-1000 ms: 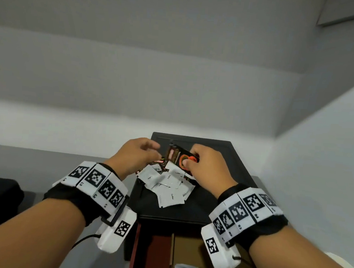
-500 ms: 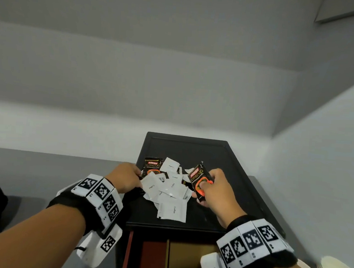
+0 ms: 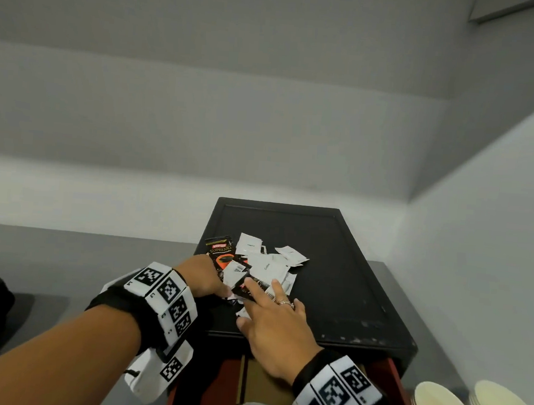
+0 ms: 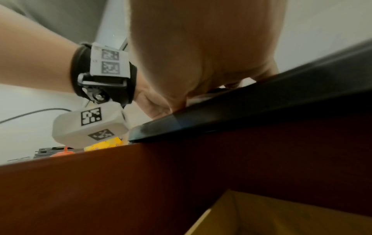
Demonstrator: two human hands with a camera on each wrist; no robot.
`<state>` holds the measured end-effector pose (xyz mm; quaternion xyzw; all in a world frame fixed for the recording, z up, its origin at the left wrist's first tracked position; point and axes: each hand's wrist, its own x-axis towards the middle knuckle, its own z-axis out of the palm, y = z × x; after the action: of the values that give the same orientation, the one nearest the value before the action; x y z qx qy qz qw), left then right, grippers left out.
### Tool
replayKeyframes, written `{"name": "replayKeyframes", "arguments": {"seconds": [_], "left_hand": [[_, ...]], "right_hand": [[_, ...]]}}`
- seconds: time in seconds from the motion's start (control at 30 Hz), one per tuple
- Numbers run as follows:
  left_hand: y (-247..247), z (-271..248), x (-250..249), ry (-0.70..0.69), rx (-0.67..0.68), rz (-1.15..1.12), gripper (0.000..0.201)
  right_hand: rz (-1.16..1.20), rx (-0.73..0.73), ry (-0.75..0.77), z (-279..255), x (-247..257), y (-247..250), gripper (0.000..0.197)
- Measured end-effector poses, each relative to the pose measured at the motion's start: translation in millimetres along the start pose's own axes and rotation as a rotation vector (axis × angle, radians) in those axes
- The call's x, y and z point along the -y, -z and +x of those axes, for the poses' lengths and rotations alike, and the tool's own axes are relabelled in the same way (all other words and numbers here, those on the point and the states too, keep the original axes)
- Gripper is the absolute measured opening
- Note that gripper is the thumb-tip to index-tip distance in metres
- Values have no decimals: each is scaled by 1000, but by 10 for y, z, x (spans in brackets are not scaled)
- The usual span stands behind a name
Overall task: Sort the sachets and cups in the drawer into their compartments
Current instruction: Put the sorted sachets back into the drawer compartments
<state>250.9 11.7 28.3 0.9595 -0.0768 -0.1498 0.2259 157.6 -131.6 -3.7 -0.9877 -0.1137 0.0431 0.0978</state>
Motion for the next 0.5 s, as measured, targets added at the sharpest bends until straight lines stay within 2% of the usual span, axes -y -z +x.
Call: {"name": "replayKeyframes", "arguments": {"seconds": [0.1,0.2,0.33,0.43,0.5], "left_hand": [[-40,-18,-89,33,34,45,40],[-73,-7,-134,14,27,3,27],[-40,-42,-195,76,-32,-276,21],[75,-92,-242,49,-192,-492,14],[154,-155,-294,-14,-324,-610,9]], "right_hand": [[34,-3,-48,-10,-171,16,44],[76,-50,-104,-54,-360,49,46],[99,-103,-193,-89,-626,69,45],[140,-148,-237,-95,-730,147,47],[267,-256,-220,-91,-745,245,49]]}}
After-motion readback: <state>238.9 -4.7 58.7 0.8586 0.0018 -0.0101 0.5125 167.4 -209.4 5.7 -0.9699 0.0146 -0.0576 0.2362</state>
